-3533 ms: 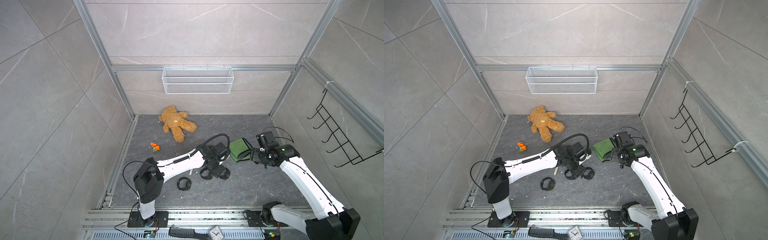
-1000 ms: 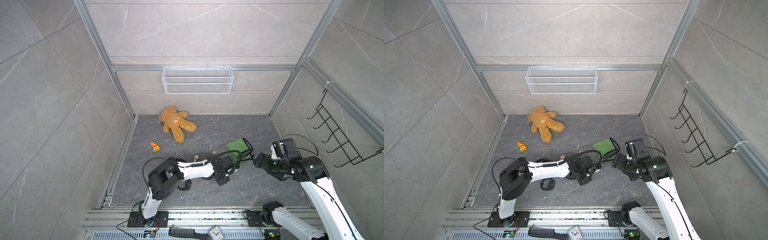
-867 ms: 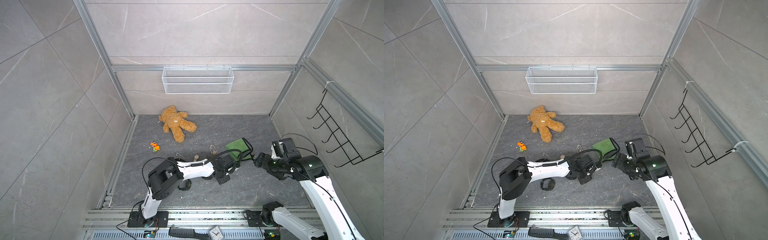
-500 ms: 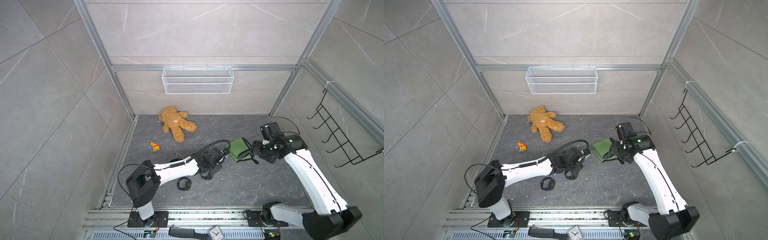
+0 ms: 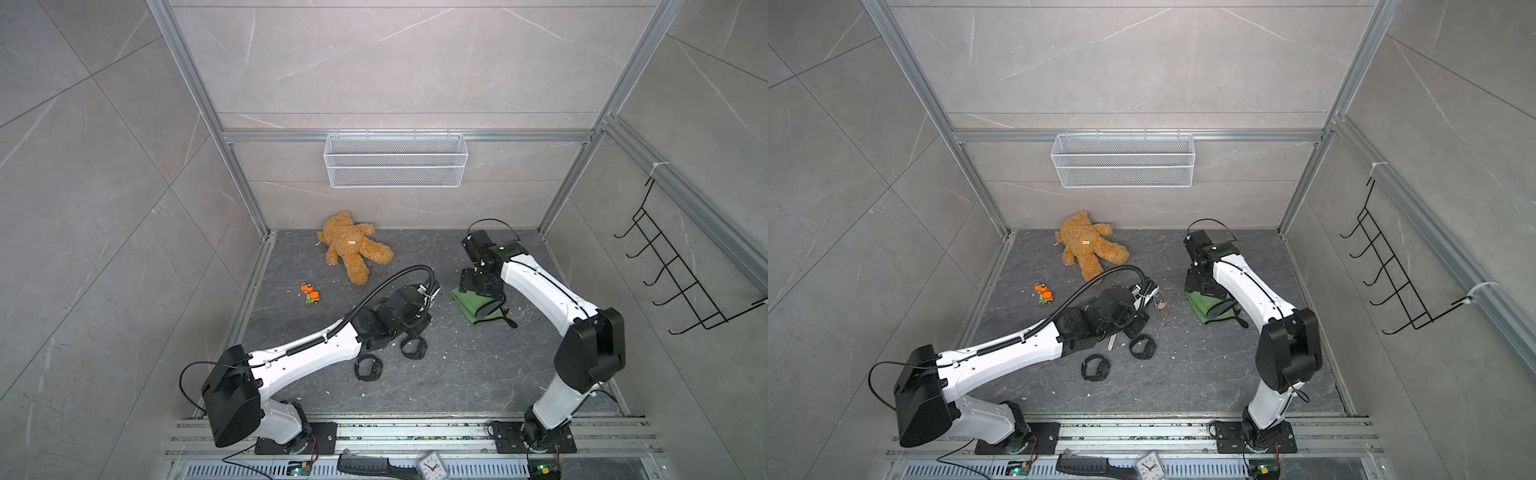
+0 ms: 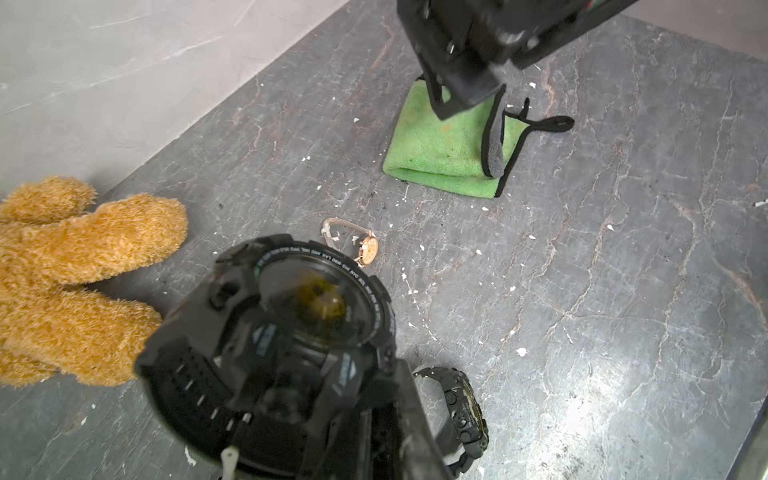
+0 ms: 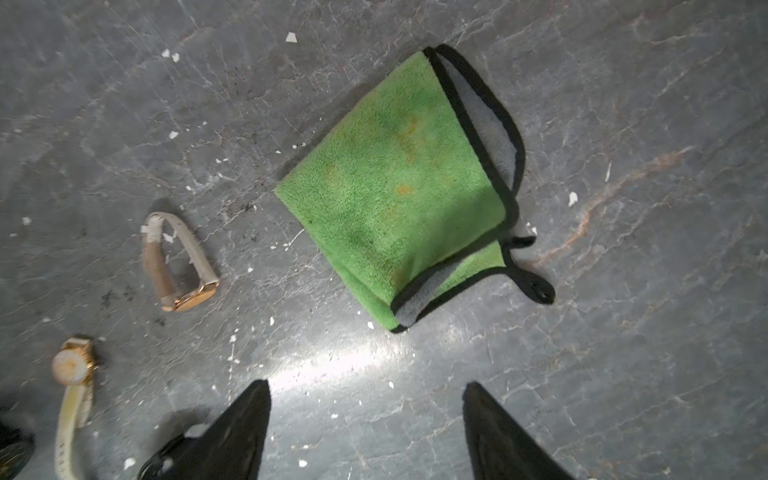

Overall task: Wipe the watch dial
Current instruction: Pick up the cleaning item at the center of the board.

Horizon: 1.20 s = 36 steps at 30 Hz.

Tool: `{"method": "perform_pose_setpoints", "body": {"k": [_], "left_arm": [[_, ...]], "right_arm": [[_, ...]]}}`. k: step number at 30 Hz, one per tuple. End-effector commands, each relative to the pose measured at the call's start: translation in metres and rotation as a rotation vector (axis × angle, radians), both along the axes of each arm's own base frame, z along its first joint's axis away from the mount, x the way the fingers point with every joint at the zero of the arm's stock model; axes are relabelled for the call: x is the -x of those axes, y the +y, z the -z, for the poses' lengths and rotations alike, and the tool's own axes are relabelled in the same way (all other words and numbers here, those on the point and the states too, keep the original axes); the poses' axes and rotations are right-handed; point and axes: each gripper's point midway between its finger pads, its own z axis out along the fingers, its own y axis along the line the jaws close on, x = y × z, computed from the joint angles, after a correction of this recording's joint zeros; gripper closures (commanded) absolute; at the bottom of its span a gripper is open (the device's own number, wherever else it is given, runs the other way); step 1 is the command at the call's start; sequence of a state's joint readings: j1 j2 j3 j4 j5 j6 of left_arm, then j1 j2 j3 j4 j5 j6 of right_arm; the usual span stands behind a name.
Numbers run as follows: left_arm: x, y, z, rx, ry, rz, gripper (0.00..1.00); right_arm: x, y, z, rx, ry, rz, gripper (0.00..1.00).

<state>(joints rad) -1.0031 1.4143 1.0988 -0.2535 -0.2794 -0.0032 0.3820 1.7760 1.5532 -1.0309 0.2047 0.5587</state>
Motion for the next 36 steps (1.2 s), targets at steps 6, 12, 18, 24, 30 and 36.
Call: {"method": "perform_pose_setpoints", "body": {"k": [6, 12, 18, 24, 30, 36], "left_arm": [[-0.014, 0.021, -0.019, 0.086, 0.003, -0.083, 1.0], [-0.017, 0.029, -0.015, 0.069, 0.015, -0.098, 1.0], [-0.021, 0.039, -0.011, 0.085, 0.031, -0.125, 1.0], [-0.023, 0.045, -0.008, 0.095, 0.043, -0.138, 1.0], [-0.025, 0.048, -0.007, 0.086, 0.048, -0.15, 1.0], [-0.025, 0.051, -0.005, 0.081, 0.057, -0.17, 1.0]], "right_arm": [[-0.044, 0.023, 0.038, 0.131, -0.023, -0.13, 0.23], [-0.049, 0.023, 0.061, 0.18, 0.046, -0.165, 0.23], [-0.049, 0.021, 0.088, 0.212, 0.109, -0.176, 0.27], [-0.049, 0.018, 0.103, 0.236, 0.138, -0.185, 0.29], [-0.05, 0.014, 0.118, 0.275, 0.178, -0.193, 0.41], [-0.048, 0.002, 0.131, 0.324, 0.213, -0.179, 0.44]]}}
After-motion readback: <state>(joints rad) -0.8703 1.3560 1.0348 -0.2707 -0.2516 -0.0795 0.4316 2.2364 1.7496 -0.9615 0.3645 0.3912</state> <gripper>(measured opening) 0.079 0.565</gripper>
